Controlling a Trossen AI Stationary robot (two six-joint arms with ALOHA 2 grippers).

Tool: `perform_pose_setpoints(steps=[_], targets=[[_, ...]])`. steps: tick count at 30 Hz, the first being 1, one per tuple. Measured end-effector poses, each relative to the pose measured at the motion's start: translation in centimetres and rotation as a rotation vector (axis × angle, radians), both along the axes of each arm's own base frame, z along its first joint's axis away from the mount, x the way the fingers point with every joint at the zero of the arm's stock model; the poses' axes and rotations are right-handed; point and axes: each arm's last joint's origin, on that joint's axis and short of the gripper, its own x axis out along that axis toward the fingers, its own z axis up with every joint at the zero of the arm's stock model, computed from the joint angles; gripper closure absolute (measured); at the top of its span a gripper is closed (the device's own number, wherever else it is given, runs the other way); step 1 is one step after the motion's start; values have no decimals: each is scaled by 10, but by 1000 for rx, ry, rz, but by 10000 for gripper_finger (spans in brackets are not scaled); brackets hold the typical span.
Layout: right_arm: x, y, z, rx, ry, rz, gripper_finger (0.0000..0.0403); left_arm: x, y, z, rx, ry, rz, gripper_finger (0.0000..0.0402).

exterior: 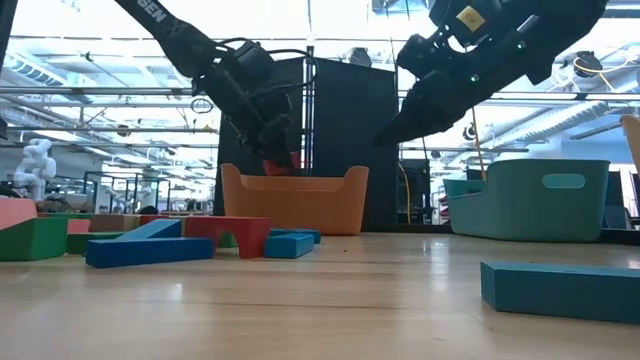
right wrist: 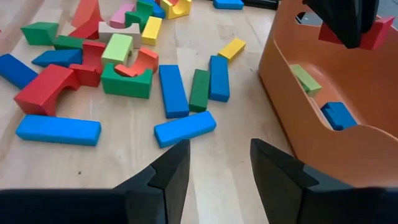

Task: Sort blocks by size
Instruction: Put the red arch block into the orange bin, then put the green arch block into the orange bin

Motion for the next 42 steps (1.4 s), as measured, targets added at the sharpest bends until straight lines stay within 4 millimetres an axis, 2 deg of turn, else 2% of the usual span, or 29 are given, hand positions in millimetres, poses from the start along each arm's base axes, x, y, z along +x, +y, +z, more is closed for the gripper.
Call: perform_pose_setpoints(steps=[8, 19, 28, 36, 42], targets=[[2, -6, 5, 6, -63, -25, 245, 0, 1, 0, 45, 28, -42, 201], [6, -13, 15, -44, -163, -27, 245, 0, -1, -1, 12, 18, -19, 199], [9, -17, 8, -42, -143, -41, 245, 1, -5, -2, 6, 35, -89, 198], [20, -18, -21, -44, -57, -33, 245, -3, -27, -16, -109, 88, -97, 198], [22, -18, -25, -58, -58, -30, 245, -13, -55, -7, -96, 52, -140, 198]])
